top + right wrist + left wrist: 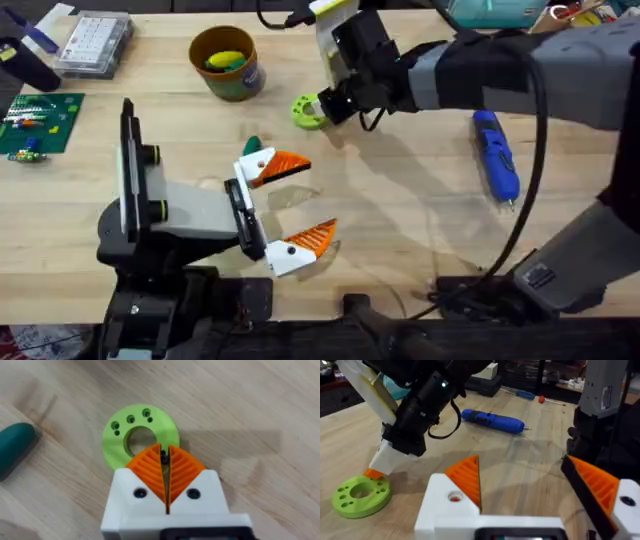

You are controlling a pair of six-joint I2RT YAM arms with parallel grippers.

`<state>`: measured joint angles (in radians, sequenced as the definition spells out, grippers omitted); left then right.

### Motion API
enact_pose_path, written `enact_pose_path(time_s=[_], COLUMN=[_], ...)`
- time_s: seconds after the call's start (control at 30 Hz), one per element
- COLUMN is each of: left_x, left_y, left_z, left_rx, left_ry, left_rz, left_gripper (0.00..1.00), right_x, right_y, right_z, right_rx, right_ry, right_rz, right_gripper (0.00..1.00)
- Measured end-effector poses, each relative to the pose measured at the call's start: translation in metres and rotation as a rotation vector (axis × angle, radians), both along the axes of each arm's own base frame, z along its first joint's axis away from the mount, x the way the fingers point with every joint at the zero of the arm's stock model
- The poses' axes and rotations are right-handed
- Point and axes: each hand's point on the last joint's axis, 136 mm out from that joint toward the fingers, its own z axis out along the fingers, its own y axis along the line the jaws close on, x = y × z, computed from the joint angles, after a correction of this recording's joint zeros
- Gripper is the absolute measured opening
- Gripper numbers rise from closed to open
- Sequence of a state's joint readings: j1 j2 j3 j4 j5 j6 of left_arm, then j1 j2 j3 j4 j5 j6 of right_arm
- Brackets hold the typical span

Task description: Pick up the gripper from the table and insert it into the empty holder that is missing its gripper. Then pick up a screw, insert it into the mounting hole, and use the screwdriver to tighten it. Finally, clean up the table by picking up the vegetable and placing it into the bucket.

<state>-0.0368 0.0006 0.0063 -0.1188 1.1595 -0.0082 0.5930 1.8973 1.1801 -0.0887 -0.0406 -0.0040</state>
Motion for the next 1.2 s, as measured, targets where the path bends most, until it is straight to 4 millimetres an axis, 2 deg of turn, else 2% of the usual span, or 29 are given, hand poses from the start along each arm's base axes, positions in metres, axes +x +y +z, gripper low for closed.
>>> enact_pose_path(time_s=[0.07,0.37,0.57,0.67,0.9,1.07,1.2], left_x=[0.0,0.0,0.0,0.0,0.0,0.0,0.0], left_y=[0.0,0.0,0.0,0.0,0.0,0.0,0.0], left_z=[0.0,0.0,0.0,0.0,0.0,0.0,0.0], left_rx=[0.0,0.0,0.0,0.0,0.0,0.0,0.0], left_ry=[0.0,0.0,0.0,0.0,-0.001,0.0,0.0], left_rz=[0.0,0.0,0.0,0.0,0.0,0.0,0.0], left_gripper=[0.987,0.987,0.986,0.987,0.986,0.986,0.986], right_x=[0.0,-0.002,-0.007,-0.007,-0.008,-0.022,-0.041], right_y=[0.0,-0.001,-0.005,-0.004,-0.005,-0.007,-0.003], right_z=[0.0,0.0,0.009,0.024,0.083,0.116,0.146], right_rx=[0.002,-0.006,-0.038,-0.033,0.022,0.046,0.074], right_ry=[0.002,0.015,0.061,0.054,-0.029,-0.067,-0.104], right_rz=[-0.002,-0.002,-0.002,-0.002,-0.001,0.015,0.048], right_gripper=[0.007,0.004,0.004,0.004,0.004,0.004,0.004])
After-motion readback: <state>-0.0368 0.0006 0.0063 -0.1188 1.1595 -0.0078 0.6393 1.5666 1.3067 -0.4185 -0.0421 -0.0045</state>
